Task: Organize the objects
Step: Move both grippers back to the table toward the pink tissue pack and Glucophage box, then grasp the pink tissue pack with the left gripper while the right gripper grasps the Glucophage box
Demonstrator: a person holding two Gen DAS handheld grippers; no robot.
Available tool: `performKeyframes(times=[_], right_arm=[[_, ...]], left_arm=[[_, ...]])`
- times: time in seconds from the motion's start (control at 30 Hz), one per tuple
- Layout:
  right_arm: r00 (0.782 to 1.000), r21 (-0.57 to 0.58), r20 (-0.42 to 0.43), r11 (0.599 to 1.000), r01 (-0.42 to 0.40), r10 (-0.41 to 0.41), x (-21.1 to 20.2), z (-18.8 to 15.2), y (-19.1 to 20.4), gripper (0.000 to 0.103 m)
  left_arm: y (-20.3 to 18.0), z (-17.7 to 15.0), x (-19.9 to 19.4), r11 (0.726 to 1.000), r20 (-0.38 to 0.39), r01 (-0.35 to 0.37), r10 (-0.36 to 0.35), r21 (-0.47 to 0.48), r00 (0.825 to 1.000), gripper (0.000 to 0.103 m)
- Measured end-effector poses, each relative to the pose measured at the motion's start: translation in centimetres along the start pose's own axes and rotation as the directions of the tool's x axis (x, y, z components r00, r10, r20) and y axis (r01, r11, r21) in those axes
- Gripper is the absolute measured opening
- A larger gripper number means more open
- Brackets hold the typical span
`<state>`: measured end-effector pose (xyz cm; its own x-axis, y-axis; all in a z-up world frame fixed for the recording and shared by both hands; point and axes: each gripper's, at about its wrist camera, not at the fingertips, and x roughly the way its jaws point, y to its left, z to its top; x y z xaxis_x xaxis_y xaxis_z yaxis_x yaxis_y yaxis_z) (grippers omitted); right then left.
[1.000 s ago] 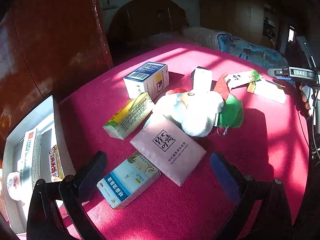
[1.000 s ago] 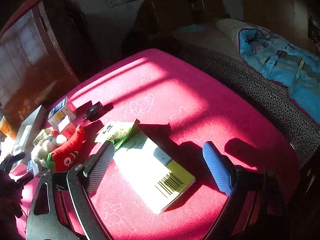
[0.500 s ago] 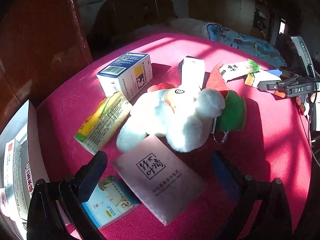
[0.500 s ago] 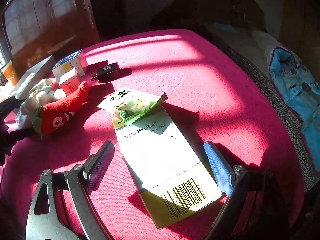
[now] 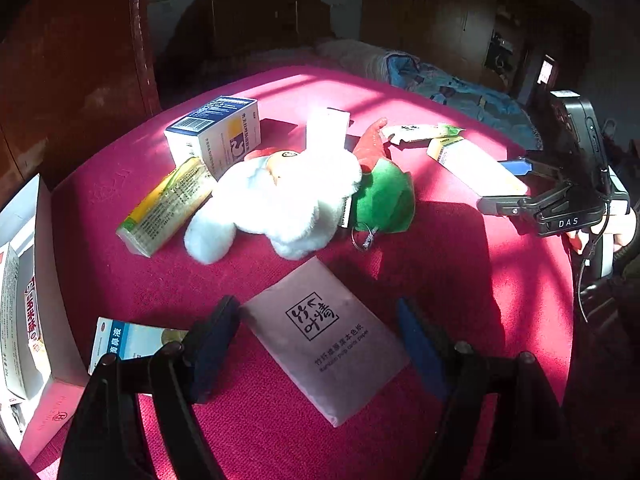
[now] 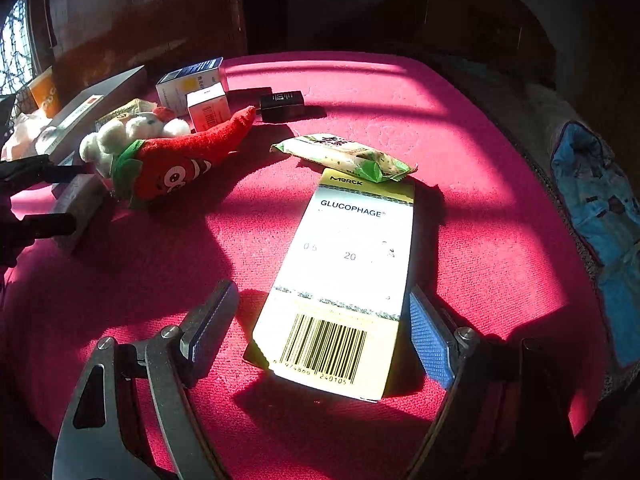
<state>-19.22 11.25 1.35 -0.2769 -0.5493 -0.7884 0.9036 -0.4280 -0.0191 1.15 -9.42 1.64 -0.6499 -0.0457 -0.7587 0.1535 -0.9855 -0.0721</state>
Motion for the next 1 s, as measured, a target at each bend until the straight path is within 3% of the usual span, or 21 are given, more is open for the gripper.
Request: performKeyframes(times=[0.13,0.37,0.5,0.57,0.6,0.63,0.73,1.0], right_arm=[[1.0,-0.001,0.006,1.0,-0.001,0.001,-0.2,-0.4,0.7,0.083],[1.0,0.016,0.012,1.0,0.02,-0.02,0.0,-0.3,1.0,0.083],[0.999,0.029,0.007,0.998,0.051,-0.051,0.1,-0.1,1.4,0.083],[0.998,0.032,-0.001,0.998,0.061,-0.061,0.0,0.0,1.5,0.076],[0.998,0.033,-0.006,0.998,0.058,-0.058,-0.2,0.0,1.6,0.067],[0.998,0.033,-0.012,0.998,0.059,-0.059,-0.4,0.0,1.7,0.063],[0.997,0.049,-0.006,0.996,0.078,-0.077,-1.3,-0.2,1.7,0.06],[0.99,0.136,0.127,0.99,0.043,-0.061,-5.9,0.9,1.0,0.058]], left_arm=[[-1.0,-0.2,-0.3,1.0,0.008,-0.01,0.01,0.004,1.0,0.081],[-1.4,-0.3,1.6,0.998,-0.061,-0.051,0.053,0.025,0.997,0.083],[-2.2,-0.4,1.7,0.997,-0.056,-0.073,0.075,0.036,0.996,0.084],[-1.9,-0.5,1.5,0.998,-0.059,-0.062,0.062,0.004,0.996,0.073],[-1.8,-0.6,1.3,0.997,-0.049,-0.076,0.076,0.0,0.996,0.065],[-1.7,-0.5,1.0,0.997,-0.043,-0.076,0.076,-0.006,0.996,0.049],[-1.6,-0.4,-0.1,0.997,-0.005,-0.08,0.08,-0.018,0.997,0.049],[-1.8,0.3,-3.5,0.997,0.11,-0.072,0.075,-0.029,0.991,0.049]])
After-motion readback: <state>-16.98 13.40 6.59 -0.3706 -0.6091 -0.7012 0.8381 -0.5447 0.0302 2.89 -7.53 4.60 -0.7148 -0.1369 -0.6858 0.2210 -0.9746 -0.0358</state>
